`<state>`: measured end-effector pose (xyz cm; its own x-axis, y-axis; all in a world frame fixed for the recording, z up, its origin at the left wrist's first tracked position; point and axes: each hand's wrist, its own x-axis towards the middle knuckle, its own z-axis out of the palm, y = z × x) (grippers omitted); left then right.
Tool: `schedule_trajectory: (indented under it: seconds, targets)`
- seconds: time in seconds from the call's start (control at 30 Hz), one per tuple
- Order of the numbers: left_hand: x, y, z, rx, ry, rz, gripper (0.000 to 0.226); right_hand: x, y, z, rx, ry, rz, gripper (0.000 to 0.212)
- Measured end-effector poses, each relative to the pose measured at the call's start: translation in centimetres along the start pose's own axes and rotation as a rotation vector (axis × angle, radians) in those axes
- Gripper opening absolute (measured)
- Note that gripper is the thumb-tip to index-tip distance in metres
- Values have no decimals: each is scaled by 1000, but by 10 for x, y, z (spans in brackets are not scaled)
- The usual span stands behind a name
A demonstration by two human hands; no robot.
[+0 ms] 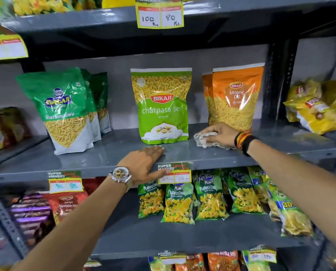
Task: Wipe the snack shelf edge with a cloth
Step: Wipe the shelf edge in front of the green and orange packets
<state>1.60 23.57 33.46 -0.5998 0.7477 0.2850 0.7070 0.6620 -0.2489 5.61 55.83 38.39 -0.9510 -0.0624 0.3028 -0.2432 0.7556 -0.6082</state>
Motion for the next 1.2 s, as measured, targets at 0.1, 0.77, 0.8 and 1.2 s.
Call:
schedule_trajectory:
  seconds: [0.1,0.77,0.8,1.2]
  targets:
    - [10,10,-3,-4,-16,27,109,-10,2,13,-23,-54,-68,28]
    - [18,10,11,-81,13,3,92,113,4,37,-104,501,319,12]
    - [18,10,11,-83,14,2,92,120,4,38,-147,489,321,17]
    - [19,9,12,-91,-9,13,103,135,40,47,-181,126,232,34]
